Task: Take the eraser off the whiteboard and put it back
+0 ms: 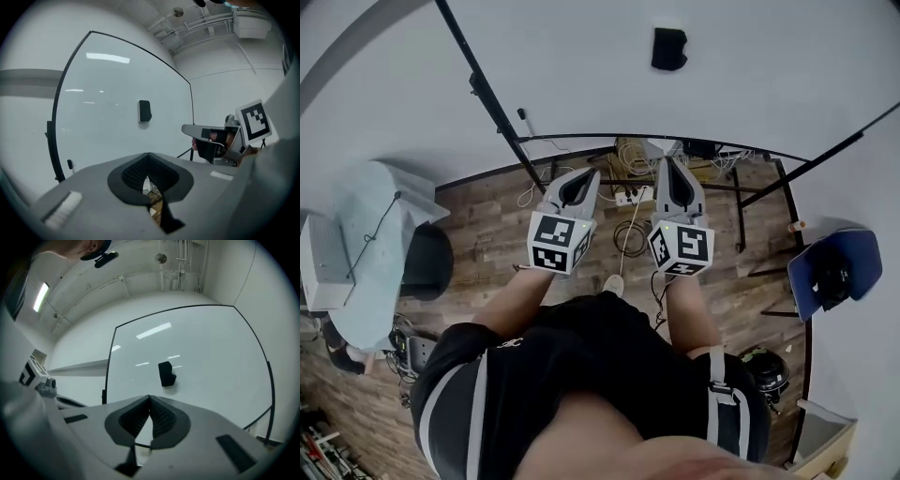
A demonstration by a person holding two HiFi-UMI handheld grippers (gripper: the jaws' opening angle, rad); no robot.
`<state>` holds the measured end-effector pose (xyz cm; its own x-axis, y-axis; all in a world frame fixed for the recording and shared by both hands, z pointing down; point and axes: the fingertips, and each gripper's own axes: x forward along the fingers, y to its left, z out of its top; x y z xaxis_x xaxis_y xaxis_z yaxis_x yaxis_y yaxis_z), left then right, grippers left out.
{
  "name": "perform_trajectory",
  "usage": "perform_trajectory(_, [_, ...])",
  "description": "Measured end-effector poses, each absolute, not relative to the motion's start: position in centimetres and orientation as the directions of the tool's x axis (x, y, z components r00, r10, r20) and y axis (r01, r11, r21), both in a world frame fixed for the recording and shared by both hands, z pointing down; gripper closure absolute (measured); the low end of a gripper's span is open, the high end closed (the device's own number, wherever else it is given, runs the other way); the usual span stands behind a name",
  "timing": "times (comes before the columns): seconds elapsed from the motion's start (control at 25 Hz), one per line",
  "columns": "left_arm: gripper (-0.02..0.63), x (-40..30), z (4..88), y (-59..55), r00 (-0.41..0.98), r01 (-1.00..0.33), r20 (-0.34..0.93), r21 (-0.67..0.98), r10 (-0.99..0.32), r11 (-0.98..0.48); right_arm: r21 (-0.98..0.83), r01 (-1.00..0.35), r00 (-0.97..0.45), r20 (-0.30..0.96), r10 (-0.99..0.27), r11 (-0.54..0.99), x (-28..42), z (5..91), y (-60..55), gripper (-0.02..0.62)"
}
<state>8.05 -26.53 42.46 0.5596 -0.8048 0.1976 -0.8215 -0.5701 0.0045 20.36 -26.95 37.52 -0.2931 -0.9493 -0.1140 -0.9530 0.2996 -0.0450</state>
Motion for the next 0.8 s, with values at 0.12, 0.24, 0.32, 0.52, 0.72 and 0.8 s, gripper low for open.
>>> perform_trajectory(0.12, [0.597, 9.1, 41.4, -28.8, 0.546, -0.831, 0.187, -0.001, -0.817, -0.556, -0.026, -0.944, -0.322, -0.134, -0.937, 0.328, 21.3, 36.1, -29.6, 0.589])
perform_trajectory(0.24, [0.597, 9.1, 40.7, -30.8, 0.533, -0.841, 0.176, -0.002, -0.828, -0.541, -0.031, -0.942, -0.327, -0.144, -0.934, 0.334, 21.5, 35.3, -32.1, 0.591])
perform_trajectory(0.32, [0.597, 8.6, 40.4, -31.8, 0.524, -0.847, 0.168, -0.001, -0.835, -0.531, -0.028, -0.941, -0.330, -0.145, -0.933, 0.337, 21.0, 35.0, -33.0, 0.589])
perform_trajectory(0.52, [0.597, 7.7, 39.4, -34.0, 0.542, -0.835, 0.150, -0.013, -0.827, -0.549, 0.031, -0.938, -0.346, -0.187, -0.919, 0.346, 19.5, 33.0, -33.8, 0.591])
perform_trajectory(0.72, [0.597, 7.5, 38.1, -34.5, 0.578, -0.810, 0.115, -0.036, -0.808, -0.585, 0.012, -0.970, -0.240, -0.215, -0.947, 0.243, 21.0, 31.3, -35.8, 0.589])
perform_trajectory(0.8, [0.597, 6.9, 38.5, -35.1, 0.578, -0.812, 0.124, -0.016, -0.807, -0.584, 0.027, -0.977, -0.213, -0.230, -0.950, 0.212, 21.2, 30.2, -36.6, 0.589])
